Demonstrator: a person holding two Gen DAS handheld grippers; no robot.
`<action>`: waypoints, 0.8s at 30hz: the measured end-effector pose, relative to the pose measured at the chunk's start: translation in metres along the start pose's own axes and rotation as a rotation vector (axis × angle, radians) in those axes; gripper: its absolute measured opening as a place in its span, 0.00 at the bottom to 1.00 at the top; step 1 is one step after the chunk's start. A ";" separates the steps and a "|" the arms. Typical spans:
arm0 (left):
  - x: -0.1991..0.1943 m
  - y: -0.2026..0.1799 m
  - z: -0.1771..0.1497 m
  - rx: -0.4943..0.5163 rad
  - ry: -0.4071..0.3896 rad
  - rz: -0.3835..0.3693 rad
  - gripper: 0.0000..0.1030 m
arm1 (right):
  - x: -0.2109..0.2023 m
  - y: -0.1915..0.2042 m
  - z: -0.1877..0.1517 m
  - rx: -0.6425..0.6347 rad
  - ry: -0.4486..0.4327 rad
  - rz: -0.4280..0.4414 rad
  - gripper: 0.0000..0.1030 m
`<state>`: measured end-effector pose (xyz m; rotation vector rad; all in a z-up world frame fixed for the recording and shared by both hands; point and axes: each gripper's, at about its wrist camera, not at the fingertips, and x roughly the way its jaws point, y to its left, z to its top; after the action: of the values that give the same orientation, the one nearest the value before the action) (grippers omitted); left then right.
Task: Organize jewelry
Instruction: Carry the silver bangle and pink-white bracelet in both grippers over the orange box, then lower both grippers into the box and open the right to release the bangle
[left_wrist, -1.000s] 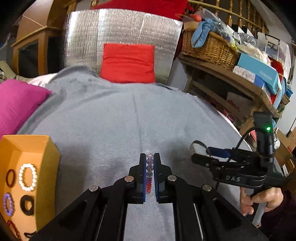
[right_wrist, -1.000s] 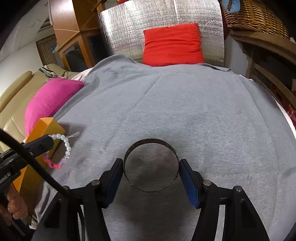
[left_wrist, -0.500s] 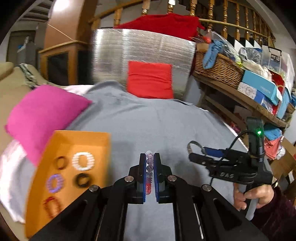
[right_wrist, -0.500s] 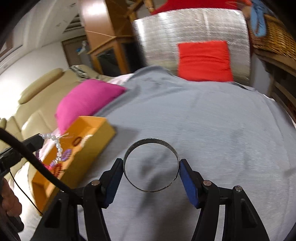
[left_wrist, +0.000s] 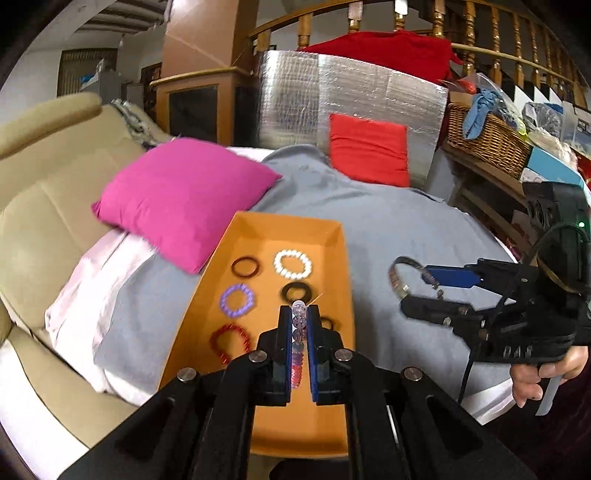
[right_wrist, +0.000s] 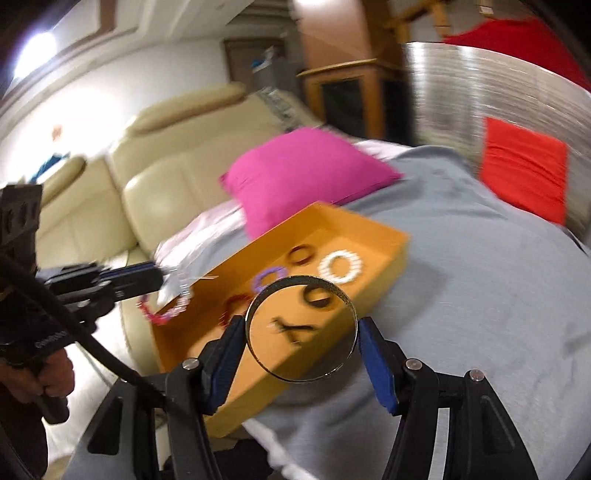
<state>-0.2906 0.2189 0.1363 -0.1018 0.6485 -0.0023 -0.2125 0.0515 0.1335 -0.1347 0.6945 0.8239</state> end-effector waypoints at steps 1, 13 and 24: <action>0.002 0.007 -0.004 -0.015 0.007 0.000 0.07 | 0.007 0.012 0.001 -0.032 0.022 0.011 0.63; 0.034 0.043 -0.036 -0.079 0.092 0.022 0.07 | 0.084 0.074 -0.013 -0.268 0.280 0.088 0.63; 0.055 0.059 -0.045 -0.063 0.134 0.104 0.07 | 0.113 0.080 -0.027 -0.357 0.364 0.146 0.63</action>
<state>-0.2757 0.2720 0.0620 -0.1298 0.7873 0.1120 -0.2294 0.1674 0.0551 -0.5719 0.9005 1.0727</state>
